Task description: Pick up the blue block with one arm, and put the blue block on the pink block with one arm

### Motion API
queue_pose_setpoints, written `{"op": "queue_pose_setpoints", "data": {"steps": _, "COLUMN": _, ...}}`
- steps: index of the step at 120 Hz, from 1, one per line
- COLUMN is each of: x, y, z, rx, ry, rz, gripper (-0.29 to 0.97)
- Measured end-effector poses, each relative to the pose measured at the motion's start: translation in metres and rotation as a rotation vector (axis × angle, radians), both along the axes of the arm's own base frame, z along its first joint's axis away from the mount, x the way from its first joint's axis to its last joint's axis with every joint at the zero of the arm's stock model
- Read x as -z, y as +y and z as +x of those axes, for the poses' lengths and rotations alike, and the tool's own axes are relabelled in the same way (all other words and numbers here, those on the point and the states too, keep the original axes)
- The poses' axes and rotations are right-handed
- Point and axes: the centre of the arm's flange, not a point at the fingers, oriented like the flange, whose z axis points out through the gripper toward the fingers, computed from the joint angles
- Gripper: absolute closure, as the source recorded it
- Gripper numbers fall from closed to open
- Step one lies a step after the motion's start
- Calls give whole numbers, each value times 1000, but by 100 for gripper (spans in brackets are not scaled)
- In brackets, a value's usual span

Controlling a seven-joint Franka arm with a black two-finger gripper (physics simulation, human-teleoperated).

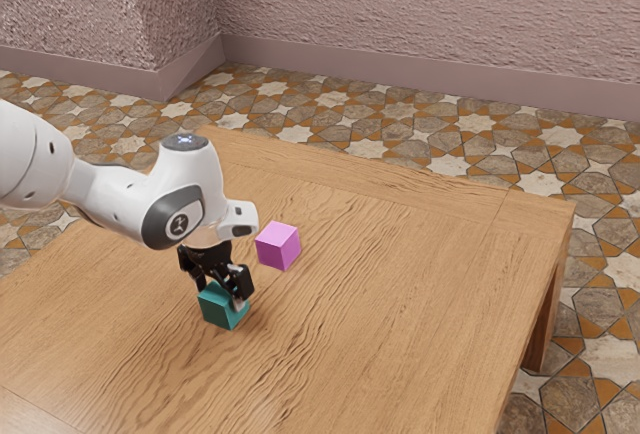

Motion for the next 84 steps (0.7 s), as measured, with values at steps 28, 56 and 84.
{"op": "queue_pose_setpoints", "data": {"steps": 28, "x": 1, "y": 2, "z": 0, "rx": -3, "ry": 0, "rz": 0, "gripper": 9}}
{"op": "queue_pose_setpoints", "data": {"steps": 56, "x": 1, "y": 1, "z": 0, "rx": -3, "ry": -2, "rz": -1, "gripper": 23}}
{"op": "queue_pose_setpoints", "data": {"steps": 84, "x": -1, "y": 1, "z": 1, "rx": -4, "ry": -6, "rz": 0, "gripper": 26}}
